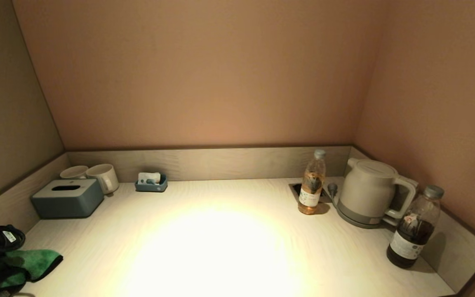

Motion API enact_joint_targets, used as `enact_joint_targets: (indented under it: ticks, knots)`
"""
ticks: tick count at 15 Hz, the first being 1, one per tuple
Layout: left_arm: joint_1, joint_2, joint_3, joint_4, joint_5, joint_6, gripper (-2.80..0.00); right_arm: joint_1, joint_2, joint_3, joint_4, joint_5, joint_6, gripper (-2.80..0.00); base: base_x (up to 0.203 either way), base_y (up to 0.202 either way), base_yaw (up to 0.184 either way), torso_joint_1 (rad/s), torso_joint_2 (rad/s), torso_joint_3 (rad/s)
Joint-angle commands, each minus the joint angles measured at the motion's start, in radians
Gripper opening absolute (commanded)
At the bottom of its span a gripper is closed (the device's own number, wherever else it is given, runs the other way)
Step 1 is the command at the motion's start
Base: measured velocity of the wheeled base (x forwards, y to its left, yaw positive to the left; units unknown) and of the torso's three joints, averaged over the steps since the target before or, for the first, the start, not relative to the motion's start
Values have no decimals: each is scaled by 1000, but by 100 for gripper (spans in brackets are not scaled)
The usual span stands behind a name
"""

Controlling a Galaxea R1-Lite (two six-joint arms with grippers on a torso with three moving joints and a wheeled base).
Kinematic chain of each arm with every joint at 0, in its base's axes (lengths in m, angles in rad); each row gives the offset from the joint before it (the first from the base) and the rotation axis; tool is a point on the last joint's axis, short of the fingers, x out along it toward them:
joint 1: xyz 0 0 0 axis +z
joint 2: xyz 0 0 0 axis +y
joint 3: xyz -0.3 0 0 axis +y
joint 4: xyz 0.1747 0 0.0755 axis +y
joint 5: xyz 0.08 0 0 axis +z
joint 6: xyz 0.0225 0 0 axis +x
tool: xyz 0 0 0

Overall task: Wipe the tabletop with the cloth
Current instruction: Pick up the tablecloth, then sweep the stains on the table

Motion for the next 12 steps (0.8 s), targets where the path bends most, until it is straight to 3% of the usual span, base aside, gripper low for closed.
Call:
enact_joint_targets:
  ticks: [1,5,7,9,10,12]
  knots:
    - [-33,-105,13,3,-9,-2,-280,2,1,0,-1,0,0,-280,0,0,0,0,0,0]
    - [-174,-384,38,3,-71,0,-280,2,1,0,1,0,0,-280,0,0,0,0,0,0]
    - [-245,-440,42,0,-86,0,-280,2,1,0,-1,0,0,-280,0,0,0,0,0,0]
    - [-381,-525,39,-2,-86,2,-280,2,1,0,-1,0,0,-280,0,0,0,0,0,0]
    - [-413,-543,40,-12,-86,4,-280,2,1,0,-1,0,0,-280,0,0,0,0,0,0]
    - [-530,-548,62,-109,-93,8,-280,2,1,0,-1,0,0,-280,0,0,0,0,0,0]
